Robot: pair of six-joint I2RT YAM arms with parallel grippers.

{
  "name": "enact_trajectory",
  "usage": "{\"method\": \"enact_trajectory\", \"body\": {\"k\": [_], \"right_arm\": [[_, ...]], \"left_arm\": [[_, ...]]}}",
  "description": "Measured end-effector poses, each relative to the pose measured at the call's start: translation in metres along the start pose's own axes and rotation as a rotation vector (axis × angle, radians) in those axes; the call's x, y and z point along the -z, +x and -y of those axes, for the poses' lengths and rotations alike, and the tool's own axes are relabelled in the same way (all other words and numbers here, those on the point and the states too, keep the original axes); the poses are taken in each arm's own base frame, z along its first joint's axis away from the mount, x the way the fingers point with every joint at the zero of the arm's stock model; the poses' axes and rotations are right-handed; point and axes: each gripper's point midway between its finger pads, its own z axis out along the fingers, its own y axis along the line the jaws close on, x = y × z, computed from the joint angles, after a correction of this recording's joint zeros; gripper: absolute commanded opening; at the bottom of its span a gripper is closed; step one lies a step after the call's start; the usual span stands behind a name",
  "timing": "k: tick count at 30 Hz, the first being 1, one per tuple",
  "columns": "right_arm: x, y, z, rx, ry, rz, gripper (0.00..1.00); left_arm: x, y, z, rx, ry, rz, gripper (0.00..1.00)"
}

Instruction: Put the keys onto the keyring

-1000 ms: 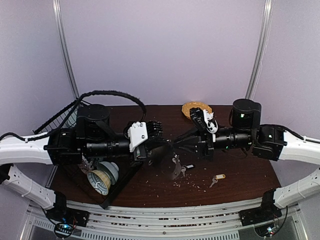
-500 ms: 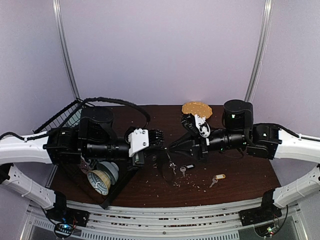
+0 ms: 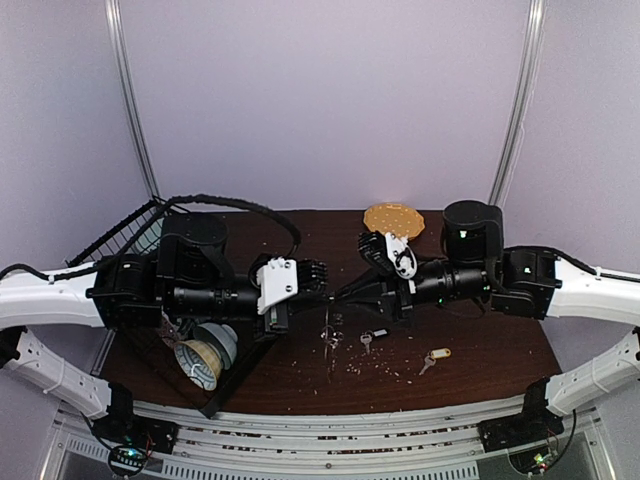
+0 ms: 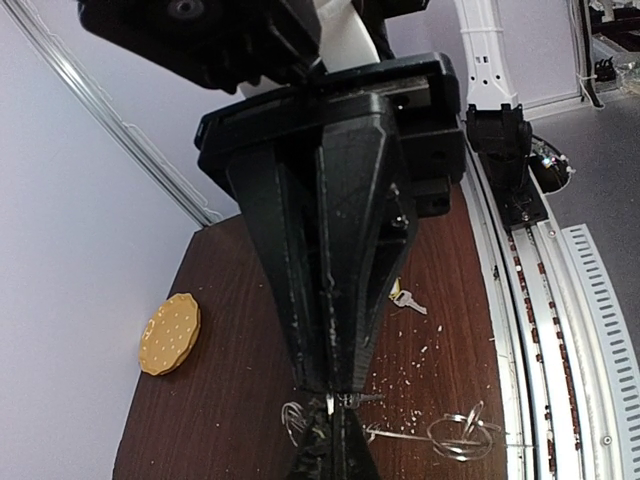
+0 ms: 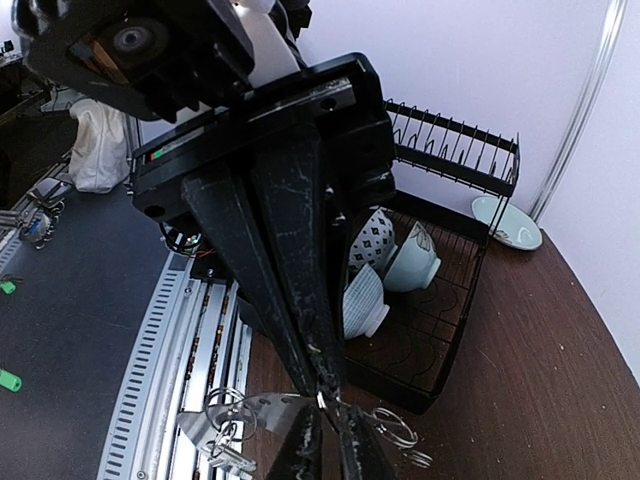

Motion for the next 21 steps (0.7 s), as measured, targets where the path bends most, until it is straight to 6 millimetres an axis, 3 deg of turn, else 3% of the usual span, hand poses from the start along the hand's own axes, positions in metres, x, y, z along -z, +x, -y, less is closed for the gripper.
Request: {"method": "enact_trajectory", "body": {"k": [16,21], "right_arm": [[-0.0001,0.0038,0.008,0.003,0.054,-0.012,0.26],[0.002,0.0034,0.0084,0.02,0.063,-0.009,0.19]], "left_arm": [[0.0,-0.0024,0.0007,0.0,0.006,0.012,0.0],[0.0,-0.0026,0.0008,-0.001,0.006,0.012,0.0]]}}
